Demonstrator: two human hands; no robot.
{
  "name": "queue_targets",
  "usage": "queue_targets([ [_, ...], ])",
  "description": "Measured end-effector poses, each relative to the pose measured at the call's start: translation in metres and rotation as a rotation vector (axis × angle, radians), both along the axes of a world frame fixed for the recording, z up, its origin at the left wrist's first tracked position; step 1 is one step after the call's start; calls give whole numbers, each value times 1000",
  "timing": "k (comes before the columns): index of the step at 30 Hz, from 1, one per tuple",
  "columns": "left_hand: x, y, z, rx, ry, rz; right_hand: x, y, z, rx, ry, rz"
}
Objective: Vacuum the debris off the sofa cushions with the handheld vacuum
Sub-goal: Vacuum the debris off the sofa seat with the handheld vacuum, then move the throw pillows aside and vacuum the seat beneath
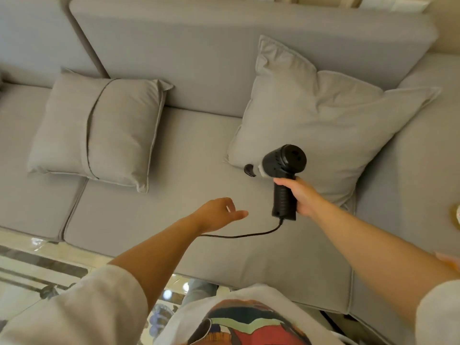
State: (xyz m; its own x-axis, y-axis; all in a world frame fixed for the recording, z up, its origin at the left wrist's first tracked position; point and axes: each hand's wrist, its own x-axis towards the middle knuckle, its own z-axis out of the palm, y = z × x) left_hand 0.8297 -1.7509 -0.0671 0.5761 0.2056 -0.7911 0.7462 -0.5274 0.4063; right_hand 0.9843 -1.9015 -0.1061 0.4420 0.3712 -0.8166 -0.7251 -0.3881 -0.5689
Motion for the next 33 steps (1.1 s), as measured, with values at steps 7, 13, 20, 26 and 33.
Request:
queue_targets([
  [7, 65, -38, 26, -326, -215, 194, -1, 0, 34, 204, 20, 85],
  [13, 79, -40, 18, -286, -239, 590, 30, -16, 37, 81, -199, 464],
  [20, 81, -29, 14, -182, -301, 651, 137, -41, 9, -397, -657, 415],
  [26, 48, 0, 22, -111, -287, 600, 207, -39, -2, -586, -823, 457],
  [33, 37, 38, 31, 30, -340, 786, 228, -13, -15, -736, -845, 692],
])
